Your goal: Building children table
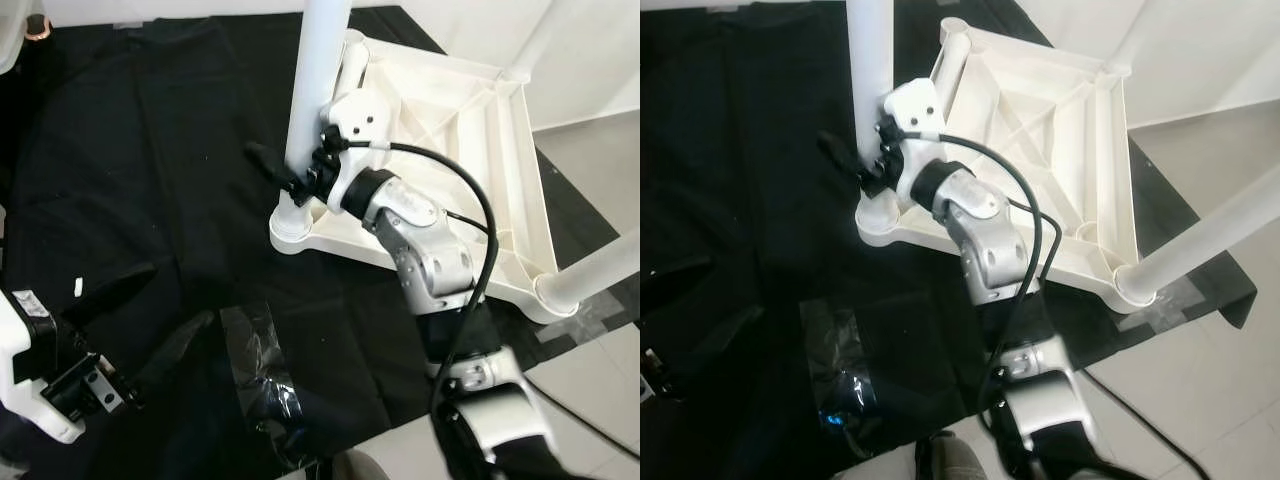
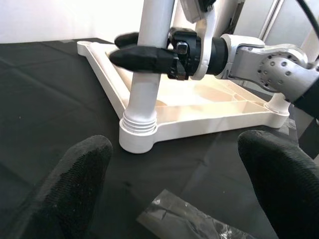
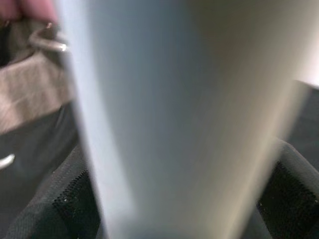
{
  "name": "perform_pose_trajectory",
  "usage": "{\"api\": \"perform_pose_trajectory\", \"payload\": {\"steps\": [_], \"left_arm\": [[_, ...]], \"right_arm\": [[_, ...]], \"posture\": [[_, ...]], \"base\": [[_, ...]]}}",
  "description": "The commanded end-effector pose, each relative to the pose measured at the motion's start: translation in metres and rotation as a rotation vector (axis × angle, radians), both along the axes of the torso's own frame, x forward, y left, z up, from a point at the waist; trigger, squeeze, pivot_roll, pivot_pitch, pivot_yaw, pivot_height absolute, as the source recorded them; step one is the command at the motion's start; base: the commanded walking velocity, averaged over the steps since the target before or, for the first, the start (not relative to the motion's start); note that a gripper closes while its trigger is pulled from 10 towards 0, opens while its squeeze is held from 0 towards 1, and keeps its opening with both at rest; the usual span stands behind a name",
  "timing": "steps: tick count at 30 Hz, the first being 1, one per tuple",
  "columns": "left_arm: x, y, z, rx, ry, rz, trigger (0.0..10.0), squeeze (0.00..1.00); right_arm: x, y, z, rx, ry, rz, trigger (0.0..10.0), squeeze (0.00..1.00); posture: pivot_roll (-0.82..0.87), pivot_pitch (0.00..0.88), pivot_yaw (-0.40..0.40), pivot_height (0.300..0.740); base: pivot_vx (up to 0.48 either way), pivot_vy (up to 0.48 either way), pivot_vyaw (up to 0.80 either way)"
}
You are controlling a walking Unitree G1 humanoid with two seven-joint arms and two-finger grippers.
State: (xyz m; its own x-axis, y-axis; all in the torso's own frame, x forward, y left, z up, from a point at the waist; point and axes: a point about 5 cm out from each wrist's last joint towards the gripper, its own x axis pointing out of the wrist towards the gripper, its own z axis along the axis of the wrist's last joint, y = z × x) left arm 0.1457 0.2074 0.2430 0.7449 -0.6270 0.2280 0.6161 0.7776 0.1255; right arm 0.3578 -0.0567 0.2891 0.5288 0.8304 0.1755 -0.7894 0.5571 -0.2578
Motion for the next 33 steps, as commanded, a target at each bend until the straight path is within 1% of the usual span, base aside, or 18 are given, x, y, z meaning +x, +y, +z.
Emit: {"api": "perform_pose_trajectory", "payload": {"steps": [1, 3, 6, 7, 8, 9, 16, 22, 24, 25, 26, 27, 28, 29, 30, 31, 32, 33], "left_arm": [[-0.003, -0.005, -0.001, -0.003, 0.015, -0.022, 10.0, 0.00], [-0.004, -0.005, -0.001, -0.004, 0.015, -0.022, 10.0, 0.00], [-0.006, -0.006, -0.001, -0.004, 0.022, -0.023, 10.0, 0.00], [-0.006, -0.006, -0.001, -0.004, 0.022, -0.023, 10.0, 0.00], [-0.006, -0.006, -0.001, -0.004, 0.024, -0.022, 10.0, 0.00], [-0.007, -0.007, -0.001, -0.003, 0.027, -0.022, 10.0, 0.00], [-0.008, -0.007, 0.000, 0.000, 0.028, -0.018, 10.0, 0.00], [-0.008, -0.007, 0.000, 0.000, 0.029, -0.016, 10.0, 0.00], [-0.008, -0.007, 0.000, 0.001, 0.028, -0.017, 10.0, 0.00], [-0.007, -0.007, 0.000, 0.002, 0.027, -0.018, 10.0, 0.00], [-0.007, -0.007, 0.000, 0.002, 0.026, -0.019, 10.0, 0.00], [-0.007, -0.007, 0.000, 0.003, 0.026, -0.018, 10.0, 0.00], [-0.007, -0.007, 0.000, 0.003, 0.026, -0.018, 10.0, 0.00], [-0.007, -0.007, 0.000, 0.003, 0.026, -0.018, 10.0, 0.00], [-0.008, -0.007, 0.000, 0.003, 0.027, -0.017, 10.0, 0.00], [-0.008, -0.007, 0.000, 0.003, 0.027, -0.017, 10.0, 0.00], [-0.008, -0.006, 0.000, 0.004, 0.027, -0.015, 10.0, 0.00], [-0.006, -0.005, 0.000, 0.008, 0.026, -0.010, 10.0, 0.00]], "right_arm": [[0.002, 0.000, 0.001, 0.015, 0.019, 0.071, 10.0, 0.00], [0.006, -0.001, 0.003, 0.033, 0.033, 0.094, 10.0, 0.00], [0.008, -0.002, 0.017, 0.039, 0.012, 0.224, 10.0, 0.00], [0.008, -0.002, 0.017, 0.039, 0.012, 0.224, 10.0, 0.00], [0.008, -0.002, 0.020, 0.031, -0.002, 0.273, 10.0, 0.00], [0.008, -0.003, 0.023, -0.013, -0.021, 0.368, 0.0, 0.00], [0.009, -0.008, 0.024, -0.072, -0.031, 0.482, 0.0, 0.00], [0.010, -0.010, 0.024, -0.078, -0.033, 0.493, 0.0, 0.00], [0.010, -0.010, 0.022, -0.076, -0.030, 0.487, 0.0, 0.00], [0.010, -0.010, 0.016, -0.075, -0.021, 0.483, 0.0, 0.00], [0.008, -0.007, 0.004, -0.079, 0.001, 0.453, 0.0, 0.00], [0.004, 0.003, -0.018, -0.057, 0.067, 0.335, 0.0, 0.00], [0.000, 0.009, -0.032, -0.041, 0.110, 0.245, 0.0, 0.00], [0.000, 0.009, -0.032, -0.041, 0.110, 0.245, 0.0, 0.00], [-0.005, 0.016, -0.050, -0.028, 0.136, 0.073, 0.0, 0.00], [-0.005, 0.016, -0.050, -0.028, 0.136, 0.073, 0.0, 0.00], [-0.019, 0.014, -0.076, -0.040, 0.187, -0.163, 0.0, 0.00], [-0.045, 0.017, -0.095, -0.061, 0.198, -0.278, 0.0, 0.00]], "posture": [[0.18, 0.313, -0.150, 0.740], [0.18, 0.313, -0.150, 0.740], [0.19, 0.323, -0.152, 0.740], [0.19, 0.323, -0.152, 0.740], [0.19, 0.323, -0.152, 0.740], [0.20, 0.331, -0.152, 0.740], [0.20, 0.333, -0.153, 0.740], [0.20, 0.329, -0.152, 0.740], [0.20, 0.327, -0.152, 0.740], [0.20, 0.319, -0.156, 0.740], [0.20, 0.319, -0.156, 0.740], [0.19, 0.316, -0.162, 0.740], [0.19, 0.316, -0.162, 0.740], [0.19, 0.316, -0.162, 0.740], [0.19, 0.315, -0.161, 0.740], [0.19, 0.315, -0.161, 0.740], [0.18, 0.319, -0.159, 0.740], [0.19, 0.327, -0.151, 0.740]], "base": [[0.000, 0.000, 0.00], [0.000, 0.000, 0.00], [0.000, 0.000, 0.00], [0.000, 0.000, 0.00], [0.000, 0.000, 0.00], [0.000, 0.000, 0.00], [0.000, 0.000, 0.00], [0.000, 0.000, 0.00], [0.000, 0.000, 0.00], [0.000, 0.000, 0.00], [0.000, 0.000, 0.00], [0.000, 0.000, 0.00], [0.000, 0.000, 0.00], [0.000, 0.000, 0.00], [0.000, 0.000, 0.00], [0.000, 0.000, 0.00], [0.000, 0.000, 0.00], [0.000, 0.000, 0.00]]}}
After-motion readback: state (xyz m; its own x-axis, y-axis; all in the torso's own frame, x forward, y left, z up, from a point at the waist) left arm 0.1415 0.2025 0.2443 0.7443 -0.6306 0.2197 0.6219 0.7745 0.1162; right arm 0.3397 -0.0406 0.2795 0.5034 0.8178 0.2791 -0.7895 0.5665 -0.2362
